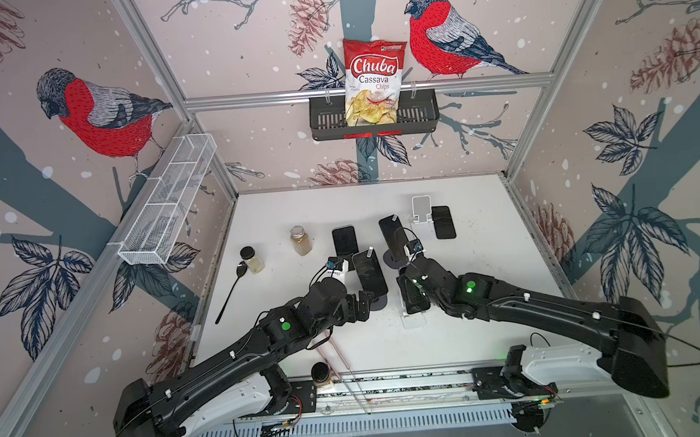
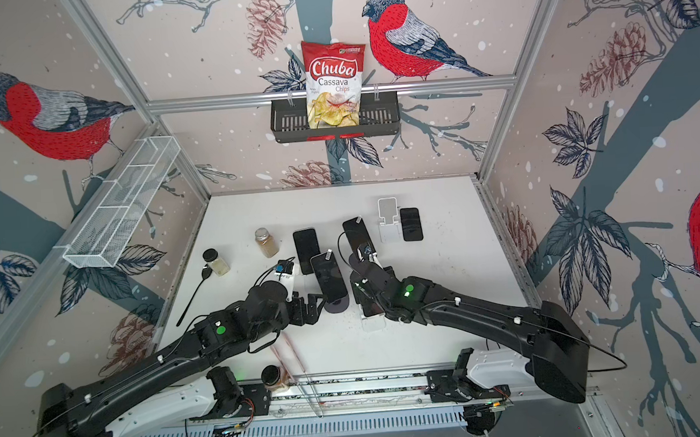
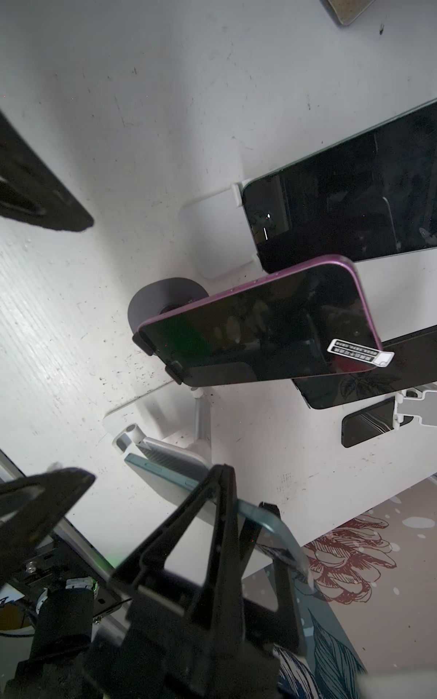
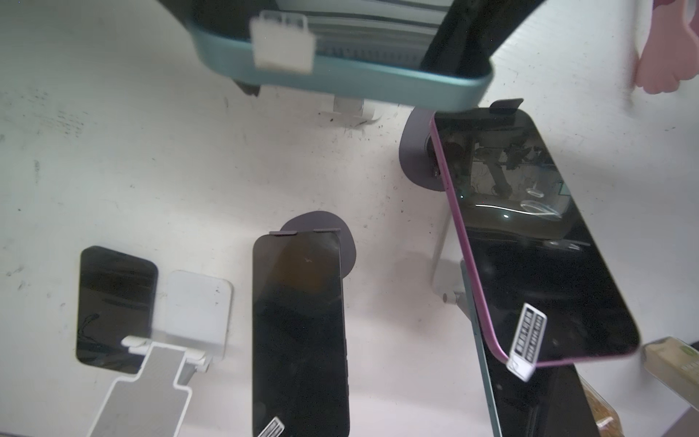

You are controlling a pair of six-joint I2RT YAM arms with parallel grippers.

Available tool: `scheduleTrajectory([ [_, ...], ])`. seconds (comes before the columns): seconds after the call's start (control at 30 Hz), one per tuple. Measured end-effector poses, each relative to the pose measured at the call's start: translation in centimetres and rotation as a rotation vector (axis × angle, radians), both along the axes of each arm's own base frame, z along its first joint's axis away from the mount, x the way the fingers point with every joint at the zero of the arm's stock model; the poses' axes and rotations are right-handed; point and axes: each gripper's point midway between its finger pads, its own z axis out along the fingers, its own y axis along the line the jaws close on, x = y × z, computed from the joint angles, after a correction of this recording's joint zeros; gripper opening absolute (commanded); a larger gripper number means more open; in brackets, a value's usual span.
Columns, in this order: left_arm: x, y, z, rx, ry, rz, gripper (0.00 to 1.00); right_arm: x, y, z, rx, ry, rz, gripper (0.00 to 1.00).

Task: Remove the phone from the phone stand
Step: 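Lift the teal phone up off its white stand with the right gripper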

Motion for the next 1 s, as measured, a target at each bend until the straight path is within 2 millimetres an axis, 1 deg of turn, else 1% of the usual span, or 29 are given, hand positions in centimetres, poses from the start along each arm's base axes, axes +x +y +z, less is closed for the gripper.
scheduleTrajectory([
  [0.1,0.0,0.0,0.0,-0.001,0.001,-0.001,0.97,0.2,0.1,1.4,0.036,-0.022,-0.003,0.65],
  [0.3,-0.1,-0.1,0.0,-0.004,0.006,-0.008,0.97,0.7,-0.7,3.2,0.059,-0.051,-0.015,0.65],
  [0.43,-0.2,-0.2,0.0,-0.004,0.008,-0.012,0.97,1.0,-1.9,3.7,0.059,-0.056,-0.043,0.65],
  [0.63,-0.2,-0.2,-0.1,-0.001,0.006,-0.018,0.97,1.9,-4.9,4.3,0.057,-0.086,-0.123,0.65],
  [0.77,-0.2,-0.4,0.2,-0.012,0.000,-0.023,0.96,2.9,-7.6,3.7,0.024,-0.087,-0.192,0.66],
  [0.9,-0.3,-0.8,0.4,-0.025,-0.004,-0.045,0.97,3.9,-10.6,2.0,-0.034,-0.063,-0.271,0.66],
  [1.0,-0.3,-0.8,0.5,-0.024,-0.009,-0.050,0.97,4.6,-12.5,0.6,-0.071,-0.036,-0.319,0.66],
])
